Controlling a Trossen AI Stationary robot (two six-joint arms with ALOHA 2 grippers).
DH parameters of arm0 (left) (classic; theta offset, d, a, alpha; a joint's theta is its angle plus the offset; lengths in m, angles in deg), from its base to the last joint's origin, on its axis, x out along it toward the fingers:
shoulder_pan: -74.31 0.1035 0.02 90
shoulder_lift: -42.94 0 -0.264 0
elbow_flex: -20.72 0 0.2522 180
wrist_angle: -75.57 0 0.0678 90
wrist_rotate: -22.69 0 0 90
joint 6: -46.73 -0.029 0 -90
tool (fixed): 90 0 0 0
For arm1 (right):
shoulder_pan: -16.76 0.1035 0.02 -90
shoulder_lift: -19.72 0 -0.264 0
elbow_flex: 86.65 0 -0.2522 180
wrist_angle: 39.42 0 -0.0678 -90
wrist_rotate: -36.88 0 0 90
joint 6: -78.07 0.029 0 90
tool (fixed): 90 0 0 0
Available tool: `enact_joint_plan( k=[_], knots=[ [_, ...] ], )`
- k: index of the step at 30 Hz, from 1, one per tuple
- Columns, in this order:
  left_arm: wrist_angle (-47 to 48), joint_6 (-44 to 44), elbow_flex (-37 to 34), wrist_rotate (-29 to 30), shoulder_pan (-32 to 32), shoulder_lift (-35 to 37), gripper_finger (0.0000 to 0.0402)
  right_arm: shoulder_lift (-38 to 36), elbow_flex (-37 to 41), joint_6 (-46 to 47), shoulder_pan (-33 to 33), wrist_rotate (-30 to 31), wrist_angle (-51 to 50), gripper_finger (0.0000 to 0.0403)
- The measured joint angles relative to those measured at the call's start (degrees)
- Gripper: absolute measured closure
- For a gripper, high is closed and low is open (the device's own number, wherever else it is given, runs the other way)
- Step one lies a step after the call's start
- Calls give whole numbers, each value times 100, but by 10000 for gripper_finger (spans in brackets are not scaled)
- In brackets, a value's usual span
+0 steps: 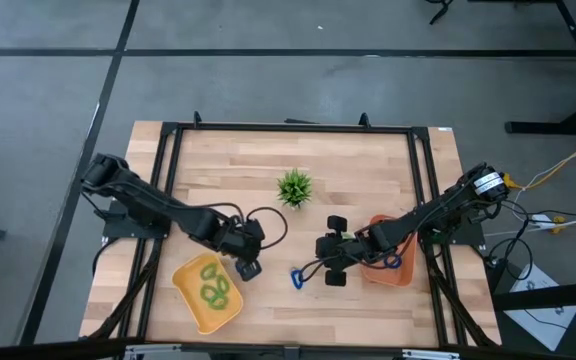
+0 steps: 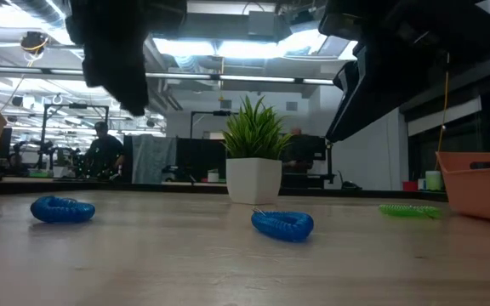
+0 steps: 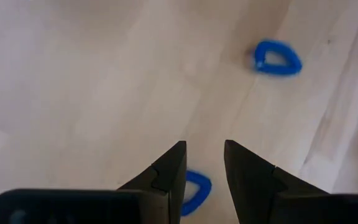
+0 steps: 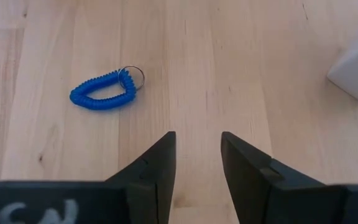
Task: Sort spring keychains
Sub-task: Put the blue spring keychain into the orange bin
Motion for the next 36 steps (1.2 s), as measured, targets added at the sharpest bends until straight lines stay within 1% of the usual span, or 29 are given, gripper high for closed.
enact_joint_plan(
  k=[7,10,14,18,23,32,36],
  knots=[
    [-7,-100,0,-539,112,-441,301,0,0,17,0,0,0,276],
    [-6,-349,0,-606,115,-595,301,2,0,32,0,0,0,276],
    [-4,-402,0,-638,115,-734,302,2,0,40,0,0,0,276],
    [78,-715,0,-907,113,-816,302,2,0,-6,-1,2,0,276],
    [147,-1087,0,-882,63,-845,302,2,0,-127,-11,3,2,276],
    [531,-1102,0,-879,62,-844,302,2,0,-125,-11,2,2,276],
    [557,-1098,0,-889,61,-912,302,2,0,-107,-11,2,4,276]
  ],
)
